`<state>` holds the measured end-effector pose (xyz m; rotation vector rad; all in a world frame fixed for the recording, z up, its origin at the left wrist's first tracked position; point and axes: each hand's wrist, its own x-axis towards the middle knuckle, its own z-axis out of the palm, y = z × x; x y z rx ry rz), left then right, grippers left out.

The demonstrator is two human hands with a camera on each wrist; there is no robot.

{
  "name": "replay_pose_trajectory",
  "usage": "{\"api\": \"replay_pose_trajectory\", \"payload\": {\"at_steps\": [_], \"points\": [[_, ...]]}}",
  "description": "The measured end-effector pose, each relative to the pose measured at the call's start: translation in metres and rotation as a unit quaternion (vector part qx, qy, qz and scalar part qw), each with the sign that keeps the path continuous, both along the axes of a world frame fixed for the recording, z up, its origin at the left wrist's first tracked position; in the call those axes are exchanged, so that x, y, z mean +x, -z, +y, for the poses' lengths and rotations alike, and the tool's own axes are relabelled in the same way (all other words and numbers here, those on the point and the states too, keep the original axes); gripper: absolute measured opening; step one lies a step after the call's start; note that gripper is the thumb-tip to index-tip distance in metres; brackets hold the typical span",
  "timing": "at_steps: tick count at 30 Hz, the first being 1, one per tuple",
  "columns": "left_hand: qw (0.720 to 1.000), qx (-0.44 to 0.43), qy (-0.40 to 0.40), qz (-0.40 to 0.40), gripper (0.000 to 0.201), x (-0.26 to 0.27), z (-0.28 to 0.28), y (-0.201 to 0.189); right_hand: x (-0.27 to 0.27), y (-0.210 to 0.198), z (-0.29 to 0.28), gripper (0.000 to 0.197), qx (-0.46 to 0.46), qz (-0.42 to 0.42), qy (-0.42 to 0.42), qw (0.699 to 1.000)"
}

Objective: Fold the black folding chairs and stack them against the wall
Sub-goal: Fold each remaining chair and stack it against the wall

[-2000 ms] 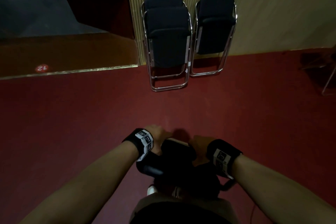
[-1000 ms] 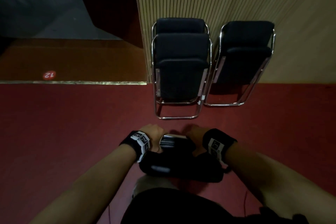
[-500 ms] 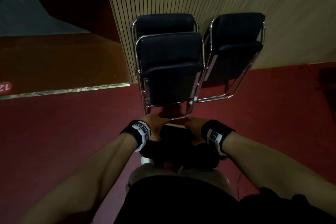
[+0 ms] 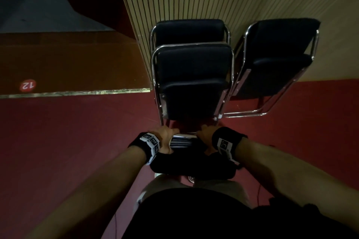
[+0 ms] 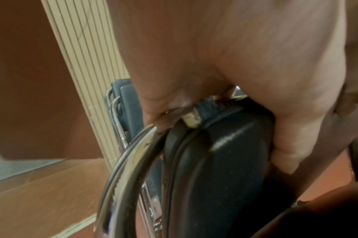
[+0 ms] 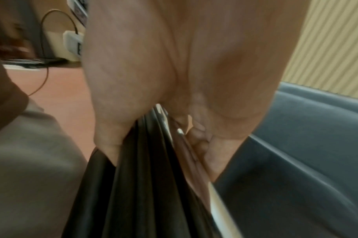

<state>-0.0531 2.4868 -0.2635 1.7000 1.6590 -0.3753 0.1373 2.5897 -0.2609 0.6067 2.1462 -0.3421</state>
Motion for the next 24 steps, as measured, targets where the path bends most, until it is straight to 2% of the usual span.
{"api": "replay_pose_trajectory", "payload": {"at_steps": [4,9,13,16,21,24], "points": [[0.999,-0.019,-0.043,0.011,0.048,0.007,0.030,0.003,-0.006,0.003,0.049,0.075,-0.007,0.002,-0.056,0.998],[0.996,-0.019,-0.083,0.004,0.067,-0.004,0.071,-0.001,-0.028,-0.008,0.107,0.059,-0.041,0.003,-0.110,0.993],[0.993,-0.043,-0.104,0.022,0.065,-0.002,0.099,0.000,-0.031,0.000,0.142,0.060,-0.049,0.005,-0.136,0.989],[0.993,-0.052,-0.104,0.016,0.062,-0.012,0.121,0.006,-0.035,0.007,0.161,0.063,-0.048,0.024,-0.119,0.991],[0.992,-0.062,-0.105,0.012,0.075,-0.052,0.160,0.008,-0.059,0.013,0.191,0.071,-0.058,0.078,-0.064,0.993],[0.992,-0.044,-0.113,0.029,0.072,-0.077,0.179,0.014,-0.074,0.017,0.209,0.067,-0.064,0.127,-0.020,0.990]]}}
